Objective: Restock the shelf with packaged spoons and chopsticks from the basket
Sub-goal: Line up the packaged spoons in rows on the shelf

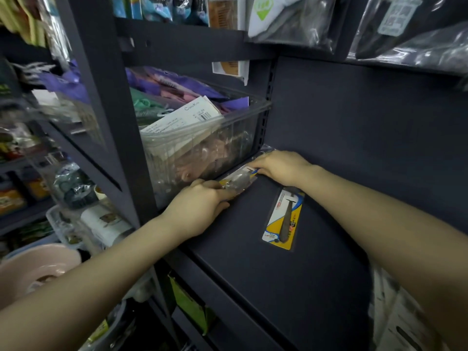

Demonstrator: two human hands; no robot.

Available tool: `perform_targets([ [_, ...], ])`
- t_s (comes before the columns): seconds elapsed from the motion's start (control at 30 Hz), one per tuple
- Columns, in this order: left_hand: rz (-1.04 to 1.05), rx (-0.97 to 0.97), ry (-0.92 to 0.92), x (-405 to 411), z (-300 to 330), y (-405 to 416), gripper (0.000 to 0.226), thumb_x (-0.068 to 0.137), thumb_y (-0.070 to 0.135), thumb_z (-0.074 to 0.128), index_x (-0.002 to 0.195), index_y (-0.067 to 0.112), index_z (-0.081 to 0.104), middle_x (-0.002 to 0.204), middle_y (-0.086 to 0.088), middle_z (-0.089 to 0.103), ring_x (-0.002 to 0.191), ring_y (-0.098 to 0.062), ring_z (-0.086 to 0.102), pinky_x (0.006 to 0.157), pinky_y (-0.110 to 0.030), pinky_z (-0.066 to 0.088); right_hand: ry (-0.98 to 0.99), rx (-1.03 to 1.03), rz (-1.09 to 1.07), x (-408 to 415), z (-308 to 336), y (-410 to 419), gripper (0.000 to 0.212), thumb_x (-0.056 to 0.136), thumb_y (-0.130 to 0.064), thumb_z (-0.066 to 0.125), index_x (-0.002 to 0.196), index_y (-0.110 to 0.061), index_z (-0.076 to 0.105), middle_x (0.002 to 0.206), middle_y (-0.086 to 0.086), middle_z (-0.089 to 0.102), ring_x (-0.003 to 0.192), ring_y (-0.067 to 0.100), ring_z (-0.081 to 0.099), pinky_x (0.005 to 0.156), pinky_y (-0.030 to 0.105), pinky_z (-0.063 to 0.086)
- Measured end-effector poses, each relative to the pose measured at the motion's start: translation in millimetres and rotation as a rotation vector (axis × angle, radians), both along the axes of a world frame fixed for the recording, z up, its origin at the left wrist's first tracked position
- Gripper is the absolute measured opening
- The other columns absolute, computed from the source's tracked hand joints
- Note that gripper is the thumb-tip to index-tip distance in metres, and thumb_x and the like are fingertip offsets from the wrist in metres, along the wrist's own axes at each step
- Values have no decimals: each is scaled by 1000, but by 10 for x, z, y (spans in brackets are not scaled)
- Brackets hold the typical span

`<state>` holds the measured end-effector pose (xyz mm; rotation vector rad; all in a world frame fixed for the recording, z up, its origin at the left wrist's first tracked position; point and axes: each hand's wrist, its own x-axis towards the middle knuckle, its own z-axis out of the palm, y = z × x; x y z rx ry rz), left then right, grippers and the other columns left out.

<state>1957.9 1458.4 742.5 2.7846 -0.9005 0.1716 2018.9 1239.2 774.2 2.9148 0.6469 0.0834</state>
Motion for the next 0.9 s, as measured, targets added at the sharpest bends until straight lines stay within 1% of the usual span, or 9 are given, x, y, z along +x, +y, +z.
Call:
perform_targets([
  [0.1, -15, -37, 47, 40, 6, -46, 46, 83, 37, 37, 126, 30, 54, 126, -11, 56, 113, -36, 54, 95, -43, 45, 1, -10, -30, -103, 49, -67, 41, 94, -14, 44, 134, -27, 48, 138, 0, 50, 124, 23, 48, 92, 41, 47],
  [0.2, -25, -46, 81, 89, 5, -83, 40, 90, 33, 43, 129, 32, 50, 133, -9, 51, 119, -32, 51, 101, -38, 42, 65, 91, 19, -334, 125, -186, 50, 87, 0, 44, 131, -23, 51, 134, -2, 50, 124, 19, 45, 99, 40, 43],
  [0.3, -38, -28, 50, 133, 16, -127, 40, 91, 25, 48, 131, 32, 48, 134, -6, 51, 119, -29, 52, 101, -33, 41, 242, 13, 102, -641, 162, -217, 50, 87, -1, 47, 132, -22, 50, 138, -5, 48, 127, 13, 42, 108, 26, 33],
  [0.4, -38, -105, 55, 200, -9, -159, 40, 90, 18, 51, 128, 27, 53, 129, -9, 56, 118, -29, 53, 100, -37, 43, 286, -8, 93, -843, 170, -242, 56, 87, -2, 46, 139, -23, 42, 147, -7, 39, 135, 10, 34, 105, 11, 21],
  [0.47, -43, -149, 62, 243, -21, -203, 39, 88, 14, 52, 126, 22, 55, 125, -10, 59, 116, -29, 54, 98, -38, 44, 247, -7, 76, -878, 156, -251, 54, 90, -5, 44, 140, -24, 41, 148, -9, 38, 136, 11, 35, 106, 14, 24],
  [0.53, -54, -162, 55, 261, -9, -279, 38, 87, 11, 53, 125, 18, 57, 123, -12, 61, 115, -30, 55, 98, -36, 44, 192, -17, 65, -845, 114, -238, 50, 93, -8, 42, 140, -21, 40, 148, -6, 39, 135, 14, 37, 106, 19, 28],
  [0.6, -44, -173, 49, 273, 9, -346, 38, 86, 10, 53, 123, 15, 58, 121, -15, 62, 115, -32, 55, 98, -36, 43, 155, -26, 41, -753, 38, -217, 48, 95, -8, 39, 142, -17, 37, 150, -1, 38, 135, 17, 37, 106, 21, 27],
  [0.77, 17, -141, 10, 297, -14, -271, 41, 84, 14, 52, 124, 23, 56, 112, -18, 63, 105, -40, 55, 91, -42, 46, 121, 29, -28, -559, -66, -118, 54, 93, 2, 34, 144, -15, 32, 153, 4, 32, 139, 21, 33, 111, 28, 28],
  [0.9, -8, -156, 31, 282, 8, -149, 38, 87, 13, 51, 123, 24, 58, 120, -12, 62, 111, -31, 57, 92, -38, 47, 112, 50, -58, -475, -61, -7, 54, 93, -1, 35, 144, -17, 33, 151, 7, 35, 135, 24, 38, 110, 33, 33],
])
